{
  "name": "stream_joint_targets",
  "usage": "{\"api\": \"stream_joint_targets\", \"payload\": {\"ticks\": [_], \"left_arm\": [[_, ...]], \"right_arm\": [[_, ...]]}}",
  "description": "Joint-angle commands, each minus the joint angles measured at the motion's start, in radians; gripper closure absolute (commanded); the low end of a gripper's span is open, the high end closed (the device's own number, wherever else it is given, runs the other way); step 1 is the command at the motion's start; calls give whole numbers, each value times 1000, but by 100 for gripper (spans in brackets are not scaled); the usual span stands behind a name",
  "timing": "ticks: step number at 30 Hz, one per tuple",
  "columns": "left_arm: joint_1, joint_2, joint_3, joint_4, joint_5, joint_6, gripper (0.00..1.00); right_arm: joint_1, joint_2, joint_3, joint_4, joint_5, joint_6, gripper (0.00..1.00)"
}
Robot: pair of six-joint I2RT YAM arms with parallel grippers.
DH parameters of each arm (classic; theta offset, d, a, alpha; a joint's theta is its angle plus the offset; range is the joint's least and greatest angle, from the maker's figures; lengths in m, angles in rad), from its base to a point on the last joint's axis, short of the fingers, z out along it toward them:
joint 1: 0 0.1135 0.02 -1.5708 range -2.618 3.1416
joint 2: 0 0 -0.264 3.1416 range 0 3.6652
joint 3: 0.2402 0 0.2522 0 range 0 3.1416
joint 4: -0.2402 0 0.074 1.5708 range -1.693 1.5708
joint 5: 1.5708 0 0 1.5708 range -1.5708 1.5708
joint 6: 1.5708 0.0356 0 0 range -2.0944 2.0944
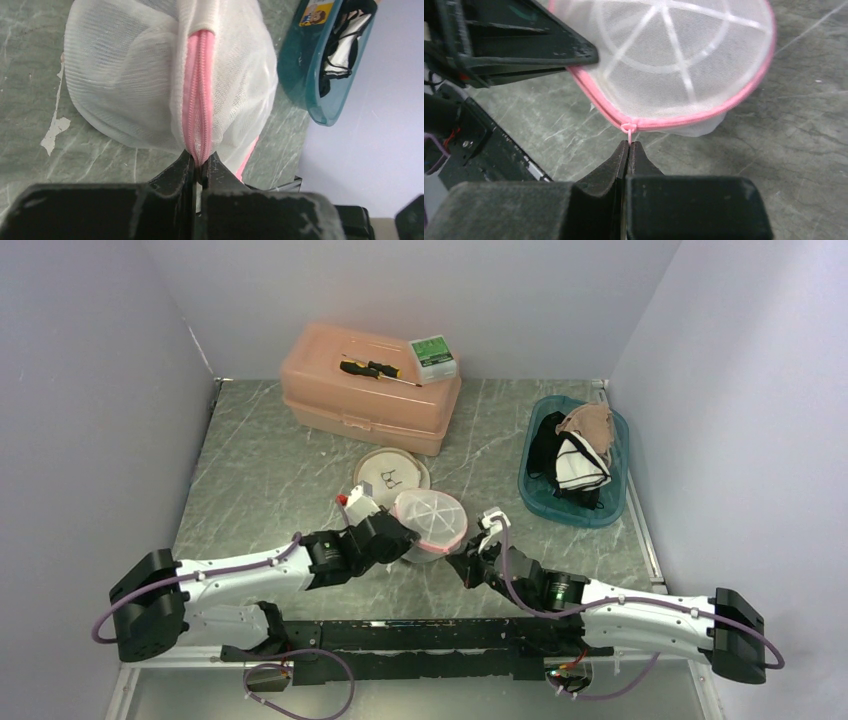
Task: Unzip the laundry bag and remove the bra
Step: Unzip the laundry bag at the center of the board.
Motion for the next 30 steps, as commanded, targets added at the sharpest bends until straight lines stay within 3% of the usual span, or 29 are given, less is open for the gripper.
{"api": "stream_joint_targets", "payload": {"ticks": [1,7,11,17,23,25,30], "left_arm": [[26,-76,12,-24,1,73,97],[61,-176,-15,-36,86,167,97],[100,-223,-31,-3,183,287,97],[239,-180,64,11,467,548,97],[344,-103,195,56,746,745,97],[350,-80,207,37,755,768,97],[392,-57,44,178,782,690,95]], "right_arm": [[-9,-10,21,-61,125,48,100],[-129,14,21,-80,104,99,100],[-143,-34,32,-62,76,46,100],[-91,-180,82,-108,49,-83,100],[-59,-170,129,-168,4,-113,100],[-50,-160,117,-150,-2,-100,100],[-28,-129,68,-75,-28,-52,100]]}}
